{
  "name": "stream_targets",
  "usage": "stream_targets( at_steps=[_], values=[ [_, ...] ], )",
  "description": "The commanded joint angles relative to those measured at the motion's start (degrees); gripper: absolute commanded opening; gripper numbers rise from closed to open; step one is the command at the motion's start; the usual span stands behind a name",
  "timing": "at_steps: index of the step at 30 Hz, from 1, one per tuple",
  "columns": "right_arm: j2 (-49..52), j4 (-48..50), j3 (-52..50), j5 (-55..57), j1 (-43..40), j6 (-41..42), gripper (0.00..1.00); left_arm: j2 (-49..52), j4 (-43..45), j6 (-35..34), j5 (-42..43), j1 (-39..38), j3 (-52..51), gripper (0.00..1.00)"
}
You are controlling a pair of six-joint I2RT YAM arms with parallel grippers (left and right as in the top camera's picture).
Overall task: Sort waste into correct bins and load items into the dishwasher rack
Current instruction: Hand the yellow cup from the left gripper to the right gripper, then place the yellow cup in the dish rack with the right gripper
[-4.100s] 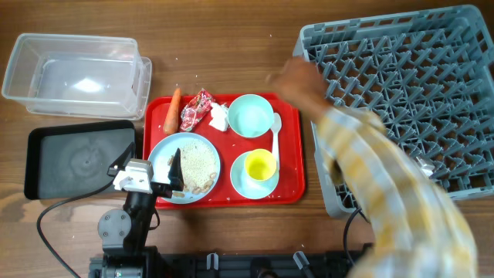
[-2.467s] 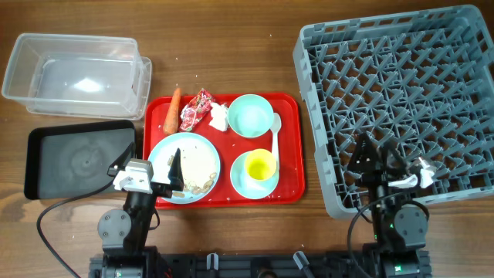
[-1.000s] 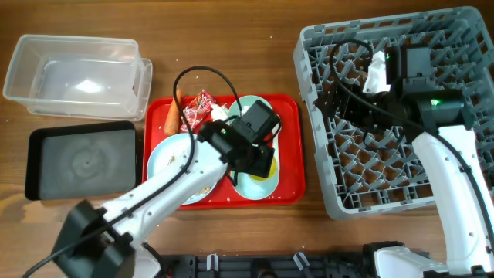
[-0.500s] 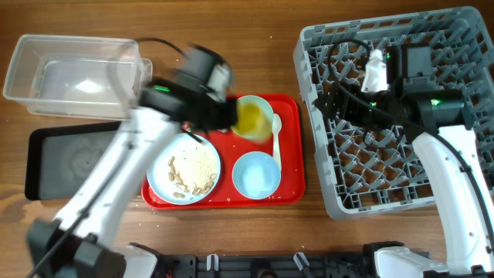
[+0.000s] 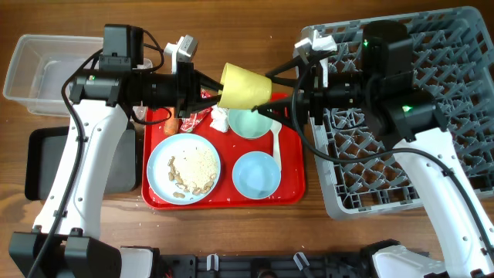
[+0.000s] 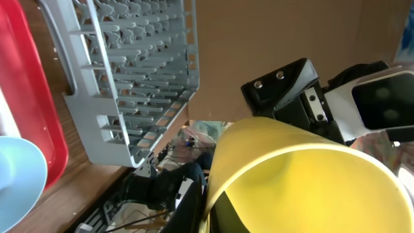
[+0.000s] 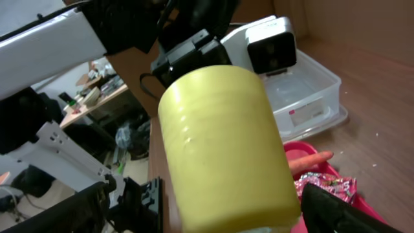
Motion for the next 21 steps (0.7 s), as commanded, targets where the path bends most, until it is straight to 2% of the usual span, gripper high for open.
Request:
stream_targets(
  at_steps=[1, 2, 4, 7, 8, 9, 11, 13, 14, 17, 18, 19, 21],
  values=[
    [-0.07, 0.37, 0.96, -0.17, 2.95, 2.56, 0.85, 0.33, 0.22, -0.33, 1.49, -1.14, 0.04, 0.04],
    [0.17, 0.42, 0.96, -0.17, 3.78, 2.56, 0.82, 0.33, 0.22, -0.33, 1.49, -1.14, 0.04, 0.04],
    [0.63, 0.15, 0.90, -0.15, 5.14, 2.56, 0.81, 0.33, 0.87, -0.33, 1.44, -1.14, 0.04, 0.04],
    [0.94, -0.98, 0.85, -0.15, 6.10, 2.60, 0.66, 0.33, 1.95, -0.35, 1.14, -1.16, 0.07, 0.04],
    [0.94, -0.96, 0.85, 0.07, 6.10, 2.58, 0.80, 0.33, 2.19, -0.37, 1.09, -1.16, 0.07, 0.04],
    [0.94, -1.22, 0.85, 1.79, 6.10, 2.99, 0.83, 0.33, 2.58, -0.37, 1.09, -1.18, 0.07, 0.04],
    [1.05, -4.09, 0.85, 12.33, 6.08, 5.70, 0.84, 0.33, 2.75, -0.37, 1.31, -1.18, 0.07, 0.04],
    [1.11, -4.37, 0.85, 11.37, 6.08, 5.33, 0.82, 0.33, 2.78, -0.37, 1.31, -1.18, 0.07, 0.04],
    [1.20, -4.37, 0.85, 11.37, 6.08, 5.33, 0.76, 0.33, 3.15, -0.37, 1.29, -1.18, 0.07, 0.04],
    [1.18, -3.30, 0.85, 7.91, 6.08, 5.35, 0.67, 0.33, 3.61, -0.37, 1.27, -1.18, 0.07, 0.04],
    [1.18, -2.67, 0.85, 7.45, 6.08, 5.35, 0.68, 0.33, 3.61, -0.39, 1.29, -1.18, 0.07, 0.04],
    [1.14, -1.57, 0.85, 7.04, 6.08, 5.38, 0.79, 0.33, 3.58, -0.37, 1.29, -1.18, 0.07, 0.04],
    [1.14, -0.07, 0.85, 7.08, 6.08, 5.35, 0.83, 0.33, 3.58, -0.37, 1.29, -1.18, 0.07, 0.04]
  ],
)
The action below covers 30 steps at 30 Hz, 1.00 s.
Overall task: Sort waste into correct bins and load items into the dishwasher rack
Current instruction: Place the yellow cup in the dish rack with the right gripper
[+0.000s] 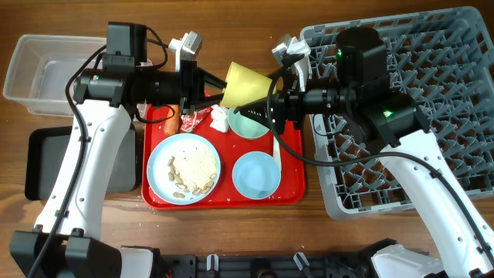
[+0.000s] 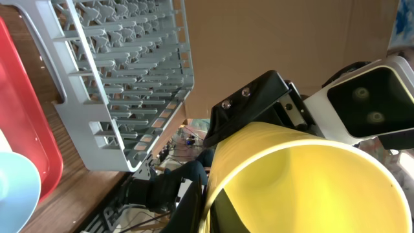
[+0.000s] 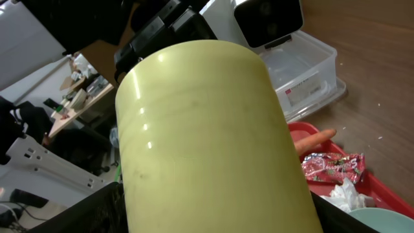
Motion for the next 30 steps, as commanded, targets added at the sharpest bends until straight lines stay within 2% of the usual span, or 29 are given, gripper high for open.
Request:
stream_targets(
  at_steps=[1, 5, 6, 8, 12, 13, 17, 19, 22, 28, 30],
  values=[
    [0.57, 1.55, 0.85, -2.25, 0.09, -0.02, 0.78, 0.33, 0.11, -0.15, 0.09, -0.22, 0.07, 0.04],
    [0.57, 1.33, 0.85, -2.49, 0.07, 0.00, 0.52, 0.33, 0.15, -0.15, 0.07, -0.22, 0.07, 0.05],
    [0.39, 0.83, 0.85, -2.43, -0.07, -0.09, 0.51, 0.33, 0.17, -0.15, 0.04, -0.20, 0.04, 0.33],
    [-0.87, -0.42, 0.85, -1.40, -2.01, -0.07, 0.51, 0.33, 0.31, -0.13, -3.06, -0.15, 0.07, 1.00],
    [-7.96, -14.95, 0.87, 12.41, -9.79, -1.57, 0.51, 0.33, 0.35, -0.13, -19.52, -0.04, 0.07, 1.00],
    [-10.80, -20.79, 0.87, 17.31, -12.52, -1.27, 0.47, 0.33, 0.35, -0.13, -21.97, -0.04, 0.07, 1.00],
    [-19.63, -41.42, 0.87, 38.18, -19.63, 8.83, 0.47, 0.33, 0.35, -0.13, -23.82, -0.04, 0.07, 1.00],
    [-21.03, -50.07, 0.85, 41.68, -20.70, 12.57, 0.47, 0.33, 0.35, -0.13, -23.82, -0.04, 0.07, 1.00],
    [-17.79, -59.04, 0.83, 46.45, -20.70, 16.72, 0.47, 0.33, 0.35, -0.15, -23.82, -0.04, 0.07, 1.00],
    [-0.31, -60.00, 0.83, 47.89, -20.68, 16.00, 0.48, 0.33, -1.73, -0.13, -23.80, -0.04, 0.04, 1.00],
    [4.70, -59.56, 0.83, 46.71, -20.00, 13.35, 0.54, 0.33, -1.84, -0.13, -23.80, -0.04, 0.04, 1.00]
  ],
)
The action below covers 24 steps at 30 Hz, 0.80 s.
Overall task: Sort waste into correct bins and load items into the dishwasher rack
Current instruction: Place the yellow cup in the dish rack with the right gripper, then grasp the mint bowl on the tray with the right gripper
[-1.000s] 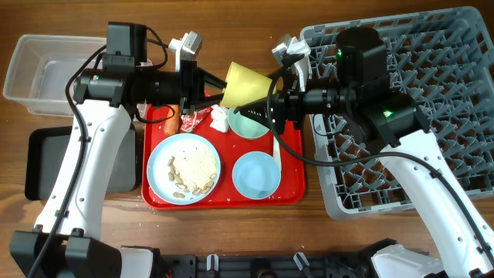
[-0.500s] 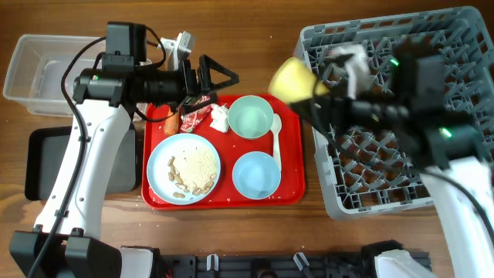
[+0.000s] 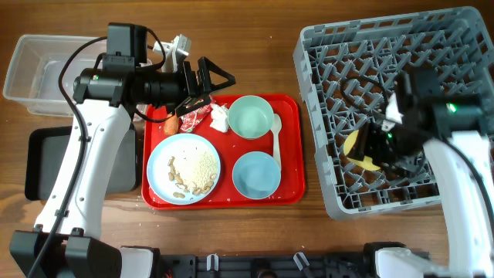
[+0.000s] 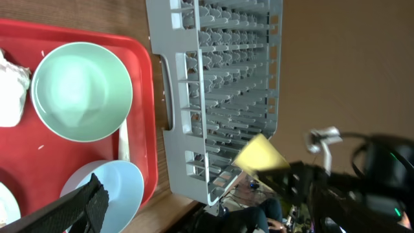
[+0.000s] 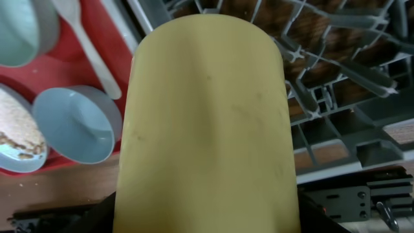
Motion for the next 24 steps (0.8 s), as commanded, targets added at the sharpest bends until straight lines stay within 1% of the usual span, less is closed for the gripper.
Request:
stream_targets(
  at_steps=[1, 2, 3, 4, 5, 7, 8, 10, 12, 13, 14, 15, 16, 17, 18, 19, 20, 21, 22, 23, 24],
  values=[
    [9.49, 0.35, 0.15, 2.03, 0.98, -1.20, 0.57, 0.26, -0.26, 0.28, -0.13, -0.11, 0.04, 1.00],
    [11.82, 1.25, 0.15, 7.54, 1.18, 2.64, 0.71, 0.26, -0.33, 0.28, -0.11, -0.11, 0.07, 1.00],
    [12.98, 4.15, 0.15, 7.72, 1.18, 1.92, 0.77, 0.26, -0.57, 0.28, -0.11, -0.11, 0.07, 1.00],
    [13.20, 9.18, 0.17, 3.04, 1.18, -3.15, 0.80, 0.24, -0.68, 0.28, -0.11, 0.04, 0.07, 1.00],
    [12.96, 11.85, 0.48, -0.52, 1.18, -4.96, 0.81, 0.24, -0.68, 0.28, -0.11, 0.46, 0.07, 1.00],
    [11.87, 14.69, 2.89, -4.55, 1.22, -4.98, 0.81, -0.20, -1.40, 0.28, -0.11, 2.89, 0.07, 1.00],
    [10.88, 14.67, 4.52, -6.32, 1.40, -5.90, 0.80, -0.74, -2.16, 0.33, -0.13, 4.76, 0.07, 1.00],
    [8.63, 15.10, 7.82, -11.67, 2.69, -10.27, 0.78, -2.89, -3.76, 0.59, -0.17, 10.38, 0.07, 1.00],
    [6.64, 19.56, 8.90, -13.97, 7.87, -10.93, 0.77, -6.08, -4.20, 0.70, -1.95, 16.13, 0.07, 1.00],
    [6.78, 23.82, 8.83, -13.77, 13.14, -10.67, 0.76, -9.57, -5.35, -0.76, -8.63, 20.35, 0.15, 1.00],
    [7.54, 26.08, 8.79, -13.42, 16.00, -9.70, 0.73, -11.63, -6.32, -2.12, -13.88, 22.25, 0.17, 1.00],
    [9.07, 28.76, 8.79, -11.72, 19.52, -8.09, 0.70, -13.42, -6.91, -2.51, -18.69, 23.74, 0.17, 1.00],
    [11.91, 31.28, 8.79, -5.44, 23.06, -3.67, 0.66, -15.43, -7.41, -2.49, -23.63, 25.20, 0.17, 1.00],
    [14.45, 32.28, 8.79, 1.31, 24.59, 1.49, 0.59, -16.79, -7.80, -2.45, -26.80, 26.12, 0.17, 1.00],
    [17.79, 33.14, 8.79, 7.67, 25.38, 6.29, 0.56, -17.68, -8.33, -2.16, -29.81, 26.53, 0.15, 1.00],
    [22.21, 34.53, 8.79, 10.69, 25.33, 8.61, 0.55, -18.10, -8.72, -2.05, -32.96, 26.53, 0.15, 1.00],
    [25.94, 36.02, 8.79, 9.05, 25.09, 8.48, 0.55, -18.14, -8.70, -2.05, -34.40, 26.53, 0.15, 1.00],
    [29.62, 37.77, 8.79, 5.33, 25.09, 7.17, 0.51, -18.12, -8.68, -2.08, -34.38, 26.53, 0.15, 1.00],
    [32.89, 39.98, 8.79, 0.59, 25.14, 3.69, 0.48, -18.12, -8.68, -2.08, -34.38, 26.53, 0.15, 1.00],
    [35.93, 41.00, 8.79, -1.33, 25.18, 3.28, 0.46, -18.12, -8.68, -2.08, -34.38, 26.53, 0.15, 1.00],
    [37.40, 41.00, 8.79, -1.27, 25.18, 4.52, 0.43, -18.12, -8.70, -2.08, -34.38, 26.53, 0.15, 1.00]
  ],
)
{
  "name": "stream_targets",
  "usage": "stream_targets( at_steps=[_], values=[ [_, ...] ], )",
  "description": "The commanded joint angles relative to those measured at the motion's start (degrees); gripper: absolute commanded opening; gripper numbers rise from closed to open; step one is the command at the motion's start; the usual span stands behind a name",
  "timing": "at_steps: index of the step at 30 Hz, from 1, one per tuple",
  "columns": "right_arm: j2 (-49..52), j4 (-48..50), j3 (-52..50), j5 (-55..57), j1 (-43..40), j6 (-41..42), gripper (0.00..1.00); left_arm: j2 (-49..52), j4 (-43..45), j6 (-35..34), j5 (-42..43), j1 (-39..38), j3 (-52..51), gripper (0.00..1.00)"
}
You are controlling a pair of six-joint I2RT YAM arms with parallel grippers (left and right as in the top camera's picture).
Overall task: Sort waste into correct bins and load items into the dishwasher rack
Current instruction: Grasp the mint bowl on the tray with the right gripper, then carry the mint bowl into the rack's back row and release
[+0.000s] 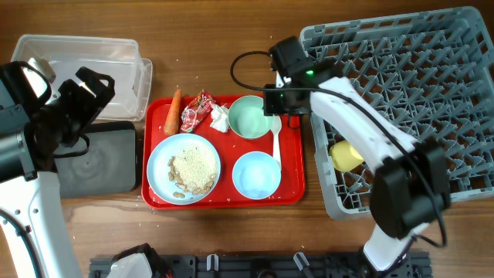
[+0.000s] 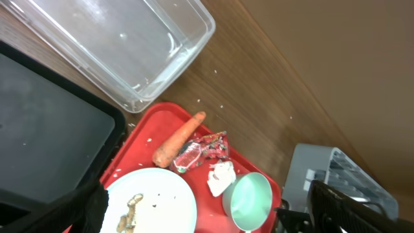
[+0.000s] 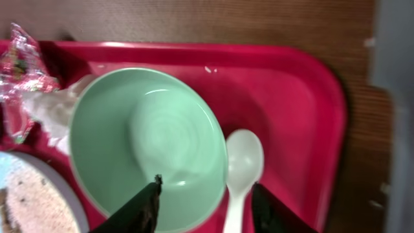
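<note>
A yellow cup (image 1: 345,154) lies on its side in the grey dishwasher rack (image 1: 455,46). The red tray (image 1: 297,193) carries a green bowl (image 3: 145,145), a white spoon (image 3: 240,165), a blue bowl (image 1: 255,174), a plate of food scraps (image 1: 184,168), a carrot (image 2: 178,139), a wrapper (image 2: 204,147) and a tissue (image 2: 220,176). My right gripper (image 3: 208,202) hangs open low over the green bowl's right rim and the spoon, one finger on each side. My left gripper (image 2: 207,207) is open and empty, high above the tray's left edge.
A clear plastic bin (image 1: 85,58) stands at the back left, with a black bin (image 1: 96,164) in front of it. The rack's left wall (image 1: 312,147) runs close beside the tray's right edge.
The yellow cup has left my right gripper and lies in the rack. My right gripper is now open over the green bowl and spoon. My left arm has drawn back to the left.
Both grippers met at the yellow cup above the tray, the left holding it from inside. Then my right gripper had the cup over the rack while the left stood open above the tray. Now the cup rests in the rack and both grippers are empty.
</note>
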Motion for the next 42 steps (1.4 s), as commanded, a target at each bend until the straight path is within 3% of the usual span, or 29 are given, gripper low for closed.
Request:
stream_targets(
  at_steps=[1, 5, 8, 13, 15, 18, 21, 25, 29, 31, 38, 42],
  values=[
    [5.84, 0.79, 0.31, -3.56, 0.07, 1.57, 0.40, -0.13, 0.07, -0.13, -2.45, 0.26, 0.26, 1.00],
    [7.10, 1.86, 0.31, -0.87, 0.02, 3.93, 0.34, -0.13, 0.09, -0.13, -2.47, 0.26, 0.26, 1.00],
    [7.32, 1.62, 0.00, 0.15, 0.04, 4.46, 0.20, -0.13, 0.09, -0.13, -2.47, 0.26, 0.26, 1.00],
    [8.98, 0.94, -0.02, -0.94, 0.02, 4.44, 0.20, -0.13, 0.07, -0.13, -2.47, 0.26, 0.26, 1.00],
    [9.29, 0.52, 0.00, -1.16, 0.02, 4.39, 0.05, -0.13, 0.09, -0.13, -2.47, 0.26, 0.26, 1.00],
    [6.34, -1.75, 1.29, 1.77, -0.42, 4.20, 0.04, -0.13, 0.09, -0.13, -2.47, 0.26, 0.26, 1.00],
    [-3.69, -2.78, 2.36, 4.94, -1.95, 1.27, 0.04, -0.13, 0.09, -0.13, -2.47, 0.26, 0.26, 1.00],
    [-19.04, -4.68, 2.36, 27.69, -2.89, 1.42, 0.04, -0.13, 0.09, -0.13, -2.47, 0.26, 0.26, 1.00],
    [-26.62, -5.75, 2.14, 69.53, -4.24, 1.36, 0.04, -0.13, 0.09, -0.13, -2.45, 0.26, 0.26, 1.00],
    [-25.24, -8.07, 1.88, 78.27, -7.15, 0.87, 0.04, -0.13, 0.09, -0.13, -2.45, 0.26, 0.26, 1.00],
    [-11.17, -6.47, -2.71, 74.51, -16.94, -0.83, 0.04, -0.13, 0.07, -0.13, -2.47, 0.26, 0.26, 1.00],
    [-2.38, 1.44, -2.71, 74.58, -18.36, -9.84, 0.04, -0.13, 0.07, -0.13, -2.47, 0.26, 0.26, 1.00]
  ],
)
